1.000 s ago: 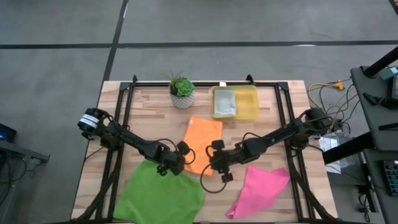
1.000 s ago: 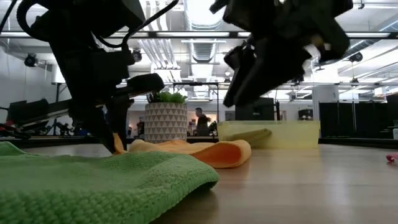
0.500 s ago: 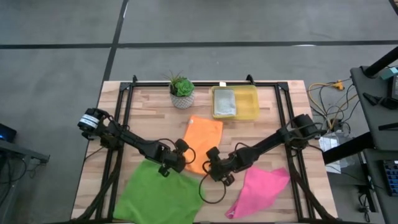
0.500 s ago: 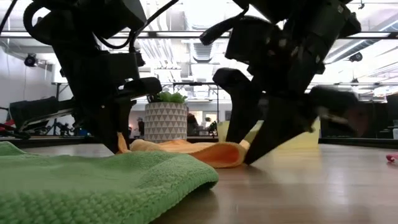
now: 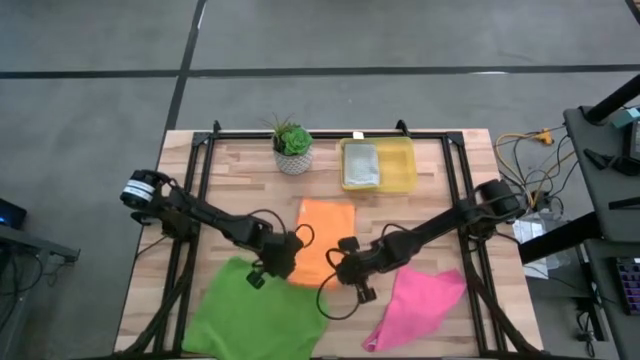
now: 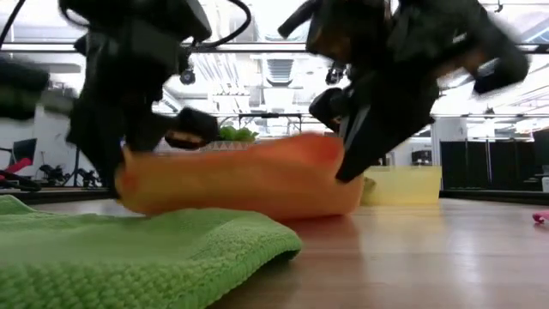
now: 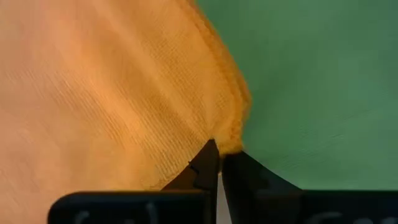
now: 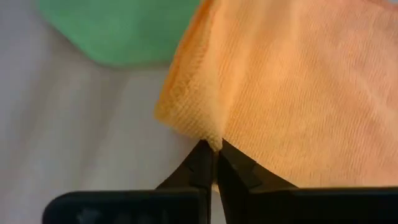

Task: Fold microfiber towels
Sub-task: Fold the orange microfiber cloth

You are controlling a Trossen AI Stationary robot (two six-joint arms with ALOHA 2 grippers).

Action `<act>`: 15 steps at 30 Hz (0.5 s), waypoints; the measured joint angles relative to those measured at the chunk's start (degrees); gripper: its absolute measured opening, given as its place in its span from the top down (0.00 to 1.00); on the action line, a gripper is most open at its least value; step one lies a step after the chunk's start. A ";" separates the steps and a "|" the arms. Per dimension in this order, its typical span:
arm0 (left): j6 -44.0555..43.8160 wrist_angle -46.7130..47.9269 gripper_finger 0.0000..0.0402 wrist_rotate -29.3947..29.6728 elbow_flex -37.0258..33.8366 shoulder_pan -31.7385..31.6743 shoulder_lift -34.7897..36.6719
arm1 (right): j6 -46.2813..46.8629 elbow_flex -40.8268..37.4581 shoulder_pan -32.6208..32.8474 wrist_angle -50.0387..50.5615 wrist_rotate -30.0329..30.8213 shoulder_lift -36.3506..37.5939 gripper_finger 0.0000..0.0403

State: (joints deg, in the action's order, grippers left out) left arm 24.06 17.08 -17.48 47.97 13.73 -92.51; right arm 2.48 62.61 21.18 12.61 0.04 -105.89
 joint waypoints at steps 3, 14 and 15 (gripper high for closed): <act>-2.32 -1.00 1.00 -8.62 -0.06 -1.56 1.43 | 3.49 0.00 0.57 -1.25 -5.48 1.21 0.98; -7.25 -4.09 1.00 -17.65 -1.87 -6.00 5.06 | 11.78 -1.44 -0.63 -1.35 -7.67 7.78 0.98; -7.31 -4.88 1.00 -18.62 -2.05 -6.47 5.12 | 12.48 -1.81 -1.08 -1.20 -7.56 8.16 0.98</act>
State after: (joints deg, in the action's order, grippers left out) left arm 16.74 12.20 -36.10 45.92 7.25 -87.39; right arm 14.96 60.80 20.10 11.40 -7.51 -97.73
